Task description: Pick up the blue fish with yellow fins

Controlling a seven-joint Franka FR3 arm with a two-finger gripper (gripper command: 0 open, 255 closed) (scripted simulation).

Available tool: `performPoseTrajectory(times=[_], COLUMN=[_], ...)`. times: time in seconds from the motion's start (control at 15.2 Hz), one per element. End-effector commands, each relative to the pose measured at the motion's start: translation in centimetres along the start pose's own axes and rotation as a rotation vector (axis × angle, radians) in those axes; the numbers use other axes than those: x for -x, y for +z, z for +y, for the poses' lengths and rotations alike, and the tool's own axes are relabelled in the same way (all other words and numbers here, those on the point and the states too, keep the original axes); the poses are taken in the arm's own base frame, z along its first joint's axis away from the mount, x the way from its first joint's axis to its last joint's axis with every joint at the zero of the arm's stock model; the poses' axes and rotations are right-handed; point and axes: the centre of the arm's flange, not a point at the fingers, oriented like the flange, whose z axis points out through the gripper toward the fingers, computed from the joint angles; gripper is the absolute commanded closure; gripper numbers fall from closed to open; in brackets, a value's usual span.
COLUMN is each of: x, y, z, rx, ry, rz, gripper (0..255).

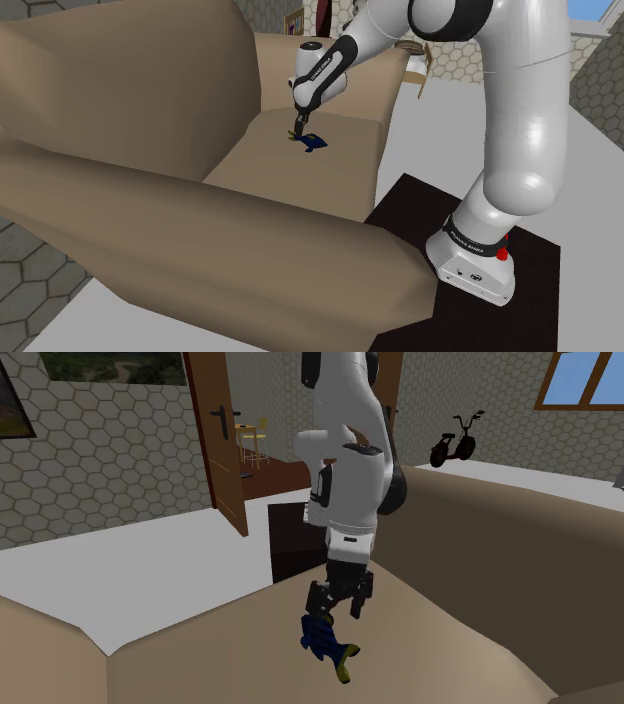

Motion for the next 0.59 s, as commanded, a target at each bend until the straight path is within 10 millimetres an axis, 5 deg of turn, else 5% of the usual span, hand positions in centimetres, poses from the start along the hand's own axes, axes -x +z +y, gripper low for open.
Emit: performPoseTrajectory(times=[0.0, 0.53], x=[-1.0, -0.6], y=[2.0, 5.9], z=[0.9, 0.2], rx=[0.010, 0.010], ry=[-0.026, -0.026], rz=[0.001, 0.001], gripper=[0, 0])
